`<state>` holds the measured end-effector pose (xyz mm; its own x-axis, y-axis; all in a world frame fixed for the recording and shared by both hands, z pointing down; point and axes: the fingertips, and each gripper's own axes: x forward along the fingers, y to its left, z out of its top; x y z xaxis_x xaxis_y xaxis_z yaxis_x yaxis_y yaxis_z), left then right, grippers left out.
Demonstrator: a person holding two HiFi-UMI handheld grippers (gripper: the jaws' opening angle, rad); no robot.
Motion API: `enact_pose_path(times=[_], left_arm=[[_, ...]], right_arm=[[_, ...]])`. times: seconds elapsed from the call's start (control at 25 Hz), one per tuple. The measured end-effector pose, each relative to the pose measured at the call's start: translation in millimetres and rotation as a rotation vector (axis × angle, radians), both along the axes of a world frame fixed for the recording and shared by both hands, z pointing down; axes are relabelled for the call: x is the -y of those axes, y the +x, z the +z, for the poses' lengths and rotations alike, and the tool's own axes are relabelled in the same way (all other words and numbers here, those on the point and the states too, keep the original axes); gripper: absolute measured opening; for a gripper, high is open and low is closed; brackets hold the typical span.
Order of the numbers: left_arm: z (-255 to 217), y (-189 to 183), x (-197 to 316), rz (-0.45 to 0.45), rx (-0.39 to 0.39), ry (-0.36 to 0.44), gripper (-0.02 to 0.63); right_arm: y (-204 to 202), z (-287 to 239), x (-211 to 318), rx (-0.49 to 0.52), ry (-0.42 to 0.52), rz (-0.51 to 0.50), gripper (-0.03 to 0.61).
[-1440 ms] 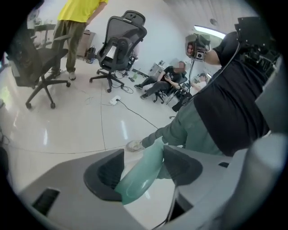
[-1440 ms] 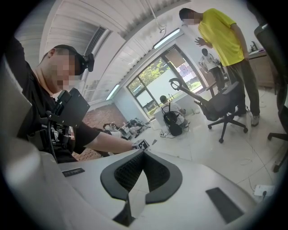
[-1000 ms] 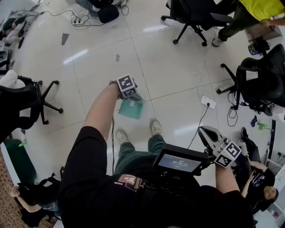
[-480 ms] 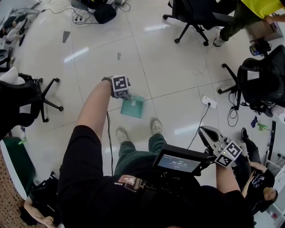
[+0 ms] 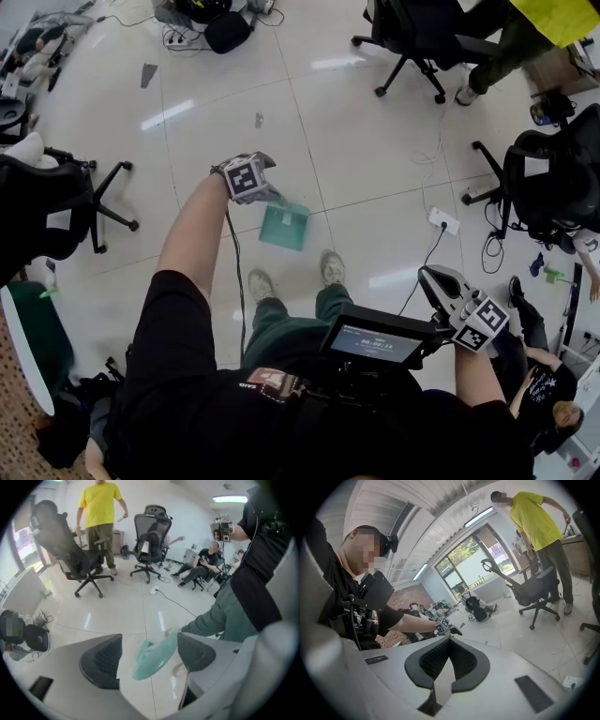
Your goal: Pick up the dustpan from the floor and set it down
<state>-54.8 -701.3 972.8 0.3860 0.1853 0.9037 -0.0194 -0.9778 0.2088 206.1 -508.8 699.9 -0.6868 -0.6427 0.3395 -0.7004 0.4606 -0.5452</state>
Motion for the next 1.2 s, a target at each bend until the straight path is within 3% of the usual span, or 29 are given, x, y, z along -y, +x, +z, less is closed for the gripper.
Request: enact_pose_path(times=[0.12, 0.24, 0.4, 0.52, 0.72, 0.84, 0.96, 1.2], left_arm=[[-51, -7, 35, -0.217, -0.184, 0.07, 0.405], [-121, -25, 49, -0.524, -0.414, 0.071, 0.405], [-214, -67, -1, -0.854, -0.703, 0.044, 0.387], [-280, -90, -66, -1.024, -0.815, 0.046, 0.318], [-394, -95, -177, -1.195, -0.959, 0.156, 0.166], [-458, -86, -235, -1.23, -1.061, 0.226, 0.089], [-497, -89, -290, -1.246, -1.113, 0.282, 0.009], [-553, -116, -375, -1.279, -1.192, 0.339, 0.011]], right_arm=[[-3, -13, 7, 0.005, 0.025, -0.005, 0.011], [1, -37, 10, 0.011, 0.041, -0.002, 0.011], [-1, -82, 10, 0.03, 0.084, -0.034, 0.011], [-1, -127, 9, 0.042, 0.128, -0.085, 0.011], [7, -203, -12, 0.062, 0.215, -0.196, 0.01], [6, -236, -30, 0.085, 0.262, -0.27, 0.009], [-10, -254, -57, 0.109, 0.279, -0.326, 0.011], [-56, -296, -112, 0.136, 0.331, -0.397, 0.011]])
